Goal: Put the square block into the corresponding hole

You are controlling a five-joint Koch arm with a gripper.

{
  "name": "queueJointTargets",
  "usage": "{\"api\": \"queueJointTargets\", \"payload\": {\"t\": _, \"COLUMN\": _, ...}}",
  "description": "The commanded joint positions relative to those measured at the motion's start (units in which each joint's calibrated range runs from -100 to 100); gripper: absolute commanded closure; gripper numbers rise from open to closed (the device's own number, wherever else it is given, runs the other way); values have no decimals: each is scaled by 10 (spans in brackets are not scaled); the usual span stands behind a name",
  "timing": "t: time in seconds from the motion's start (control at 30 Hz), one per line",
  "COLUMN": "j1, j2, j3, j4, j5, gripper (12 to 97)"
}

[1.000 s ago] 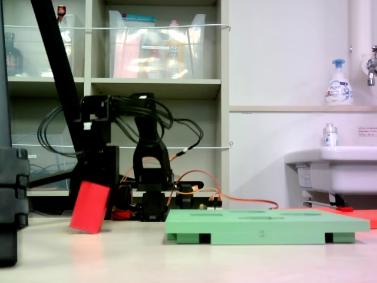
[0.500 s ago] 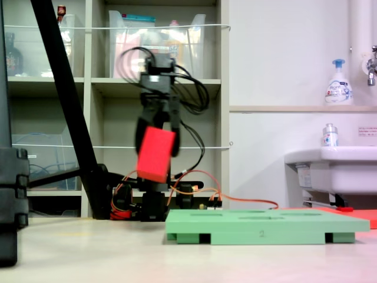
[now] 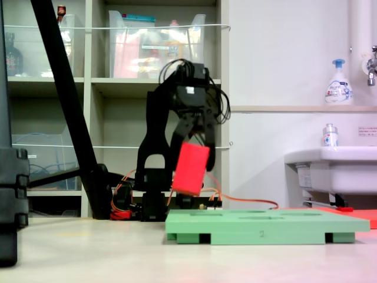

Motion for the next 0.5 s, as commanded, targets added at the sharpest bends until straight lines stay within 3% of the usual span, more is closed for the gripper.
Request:
{"api": "queueJointTargets", "payload": {"t": 0.0, "j1": -5, "j2": 14, "j3": 51, "j4": 11, "j5": 5, "gripper": 939}}
{"api": "queueJointTargets", "payload": {"t": 0.47, "j1": 1, "j2": 141, "j3": 118, "j4": 79, "j5": 26, "gripper": 938}}
